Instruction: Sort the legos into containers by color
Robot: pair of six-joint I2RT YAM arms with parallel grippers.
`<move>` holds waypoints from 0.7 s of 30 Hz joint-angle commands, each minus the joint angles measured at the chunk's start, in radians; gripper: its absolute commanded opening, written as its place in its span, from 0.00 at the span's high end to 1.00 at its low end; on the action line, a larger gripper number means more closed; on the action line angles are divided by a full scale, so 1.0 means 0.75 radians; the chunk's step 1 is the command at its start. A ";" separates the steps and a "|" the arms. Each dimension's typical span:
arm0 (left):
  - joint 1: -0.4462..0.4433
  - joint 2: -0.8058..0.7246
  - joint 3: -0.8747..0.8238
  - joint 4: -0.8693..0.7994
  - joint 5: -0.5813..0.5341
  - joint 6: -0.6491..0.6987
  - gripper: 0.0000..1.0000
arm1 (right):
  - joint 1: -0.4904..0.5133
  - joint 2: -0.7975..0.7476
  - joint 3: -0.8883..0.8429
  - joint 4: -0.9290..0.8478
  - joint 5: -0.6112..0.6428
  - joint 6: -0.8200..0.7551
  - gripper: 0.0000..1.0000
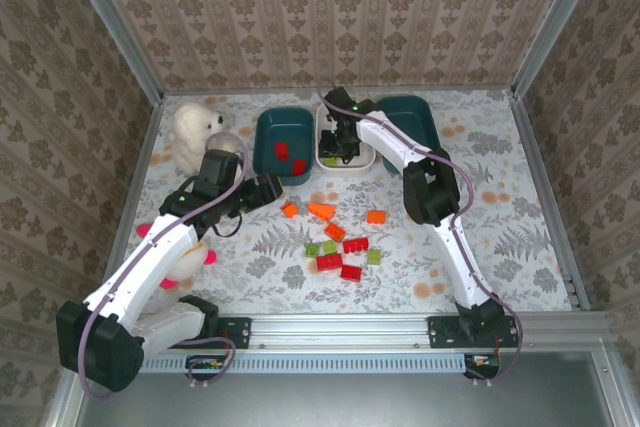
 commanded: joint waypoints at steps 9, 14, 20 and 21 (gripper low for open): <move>-0.006 -0.001 0.019 -0.002 0.023 0.022 0.18 | -0.020 -0.111 0.051 -0.068 0.008 0.017 0.37; -0.005 -0.003 0.020 -0.031 0.029 0.050 0.18 | -0.019 -0.253 0.018 -0.069 0.047 0.008 0.40; -0.044 -0.033 0.028 -0.092 0.029 0.122 0.20 | -0.003 -0.608 -0.334 0.119 0.104 0.004 0.43; -0.047 -0.037 0.028 -0.100 0.034 0.139 0.20 | 0.000 -0.665 -0.404 0.152 0.108 0.007 0.43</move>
